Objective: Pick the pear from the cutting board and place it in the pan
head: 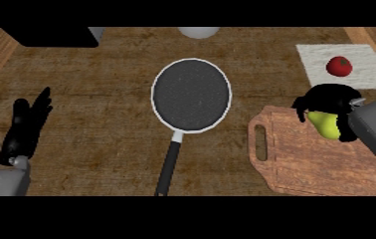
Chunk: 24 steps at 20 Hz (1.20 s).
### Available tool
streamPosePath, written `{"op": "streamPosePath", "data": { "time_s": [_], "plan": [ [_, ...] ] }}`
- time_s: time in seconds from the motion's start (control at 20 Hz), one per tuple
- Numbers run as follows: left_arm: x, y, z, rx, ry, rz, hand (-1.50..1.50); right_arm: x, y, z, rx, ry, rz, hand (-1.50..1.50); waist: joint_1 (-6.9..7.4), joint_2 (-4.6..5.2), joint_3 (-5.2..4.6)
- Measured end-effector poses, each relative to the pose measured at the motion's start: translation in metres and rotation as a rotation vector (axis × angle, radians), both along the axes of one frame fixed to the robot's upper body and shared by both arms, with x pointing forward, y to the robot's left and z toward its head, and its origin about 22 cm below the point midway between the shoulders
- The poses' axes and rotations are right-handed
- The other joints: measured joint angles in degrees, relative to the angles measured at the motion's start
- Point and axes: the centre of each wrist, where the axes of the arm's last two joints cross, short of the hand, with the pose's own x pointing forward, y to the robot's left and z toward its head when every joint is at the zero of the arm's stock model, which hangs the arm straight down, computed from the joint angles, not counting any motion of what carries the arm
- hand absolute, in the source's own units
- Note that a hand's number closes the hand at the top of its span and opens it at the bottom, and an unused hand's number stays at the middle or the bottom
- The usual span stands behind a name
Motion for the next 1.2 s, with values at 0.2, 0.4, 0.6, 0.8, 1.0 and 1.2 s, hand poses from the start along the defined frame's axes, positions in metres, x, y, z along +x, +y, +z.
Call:
{"op": "streamPosePath", "data": {
  "time_s": [0.2, 0.4, 0.6, 0.8, 1.0, 1.2],
  "plan": [
    [0.0, -0.004, -0.004, -0.001, -0.008, 0.007, 0.0, 0.002, -0.007, -0.004, 0.029, -0.03, 0.006, 1.5, 0.09, 0.0, -0.03],
    [-0.005, -0.002, -0.006, 0.0, 0.005, 0.018, 0.0, -0.003, -0.013, -0.007, 0.116, -0.174, -0.127, 1.5, -1.13, -0.38, -0.04],
    [-0.009, 0.004, -0.001, 0.008, -0.003, 0.035, 0.0, -0.016, -0.025, -0.012, 0.213, -0.32, -0.299, 1.5, -2.09, -0.63, -0.05],
    [-0.011, 0.003, -0.006, 0.0, 0.006, 0.029, 0.0, -0.035, -0.03, -0.011, 0.31, -0.421, -0.391, 1.5, -2.19, -0.53, 0.03],
    [-0.011, 0.004, -0.006, 0.002, 0.008, 0.039, 0.0, -0.038, -0.025, 0.013, 0.485, -0.601, -0.381, 1.5, -2.31, -0.52, 0.14],
    [-0.007, 0.003, -0.002, 0.001, 0.006, 0.04, 0.0, -0.041, -0.007, 0.039, 0.695, -0.741, -0.336, 1.5, -2.33, -0.49, 0.16]
  ]
}}
